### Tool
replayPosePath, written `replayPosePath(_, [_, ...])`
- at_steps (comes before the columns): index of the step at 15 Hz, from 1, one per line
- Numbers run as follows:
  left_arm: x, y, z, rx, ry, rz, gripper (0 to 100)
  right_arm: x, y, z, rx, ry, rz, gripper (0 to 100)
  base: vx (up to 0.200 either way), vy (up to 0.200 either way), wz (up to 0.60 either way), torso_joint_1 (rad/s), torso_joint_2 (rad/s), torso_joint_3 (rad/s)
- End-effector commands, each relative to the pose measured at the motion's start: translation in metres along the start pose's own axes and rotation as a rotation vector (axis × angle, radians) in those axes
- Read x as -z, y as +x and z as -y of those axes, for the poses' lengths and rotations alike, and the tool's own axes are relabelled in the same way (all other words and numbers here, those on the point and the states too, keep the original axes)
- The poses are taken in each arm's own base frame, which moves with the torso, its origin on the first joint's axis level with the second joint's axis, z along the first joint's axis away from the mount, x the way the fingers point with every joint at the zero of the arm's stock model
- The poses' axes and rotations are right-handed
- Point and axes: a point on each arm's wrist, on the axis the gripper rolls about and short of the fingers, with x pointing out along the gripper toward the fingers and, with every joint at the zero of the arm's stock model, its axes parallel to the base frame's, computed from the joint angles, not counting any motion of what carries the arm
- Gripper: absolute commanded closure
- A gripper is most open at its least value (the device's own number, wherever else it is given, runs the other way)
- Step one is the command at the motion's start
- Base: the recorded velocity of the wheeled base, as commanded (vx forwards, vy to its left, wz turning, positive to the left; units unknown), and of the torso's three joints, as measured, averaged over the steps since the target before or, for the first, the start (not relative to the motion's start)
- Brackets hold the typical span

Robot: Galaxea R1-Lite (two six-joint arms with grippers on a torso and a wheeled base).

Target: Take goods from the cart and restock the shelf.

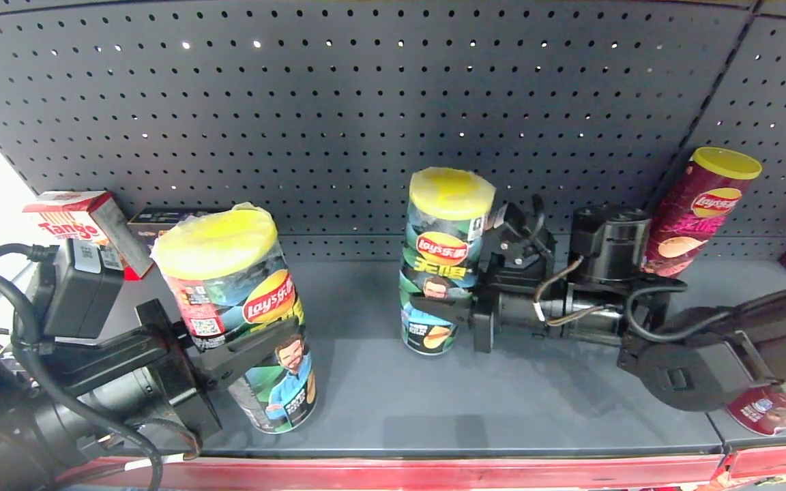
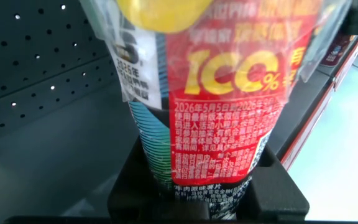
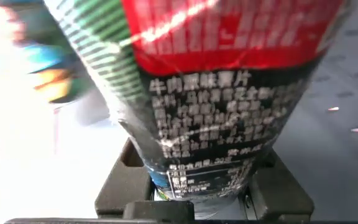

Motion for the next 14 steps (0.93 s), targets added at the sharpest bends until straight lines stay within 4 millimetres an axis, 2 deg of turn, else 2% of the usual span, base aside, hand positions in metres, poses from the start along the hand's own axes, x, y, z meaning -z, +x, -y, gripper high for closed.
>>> replayPosePath(1, [0.000, 0.001, 0.000, -0.002, 0.000, 0.000, 100, -0.008, -0.033, -0.030, -0.077, -0.035, 0.039, 100, 0.000, 0.000, 0.00, 0.000, 0.00, 0.000])
replayPosePath(3, [0.000, 0.000, -0.001, -0.003, 0.000, 0.000, 100, 0.010, -0.041, -0.040, -0.124, -0.046, 0.035, 100, 0.000, 0.000, 0.00, 0.000, 0.00, 0.000])
replayPosePath(6, [0.000, 0.000, -0.001, -0.003, 0.000, 0.000, 100, 0.026, -0.039, -0.050, -0.153, -0.032, 0.018, 100, 0.000, 0.000, 0.00, 0.000, 0.00, 0.000])
replayPosePath(14, [-0.001, 0.001, -0.001, -0.003, 0.002, 0.004, 100, 0.044, -0.030, -0.042, -0.142, -0.003, -0.025, 100, 0.000, 0.000, 0.00, 0.000, 0.00, 0.000])
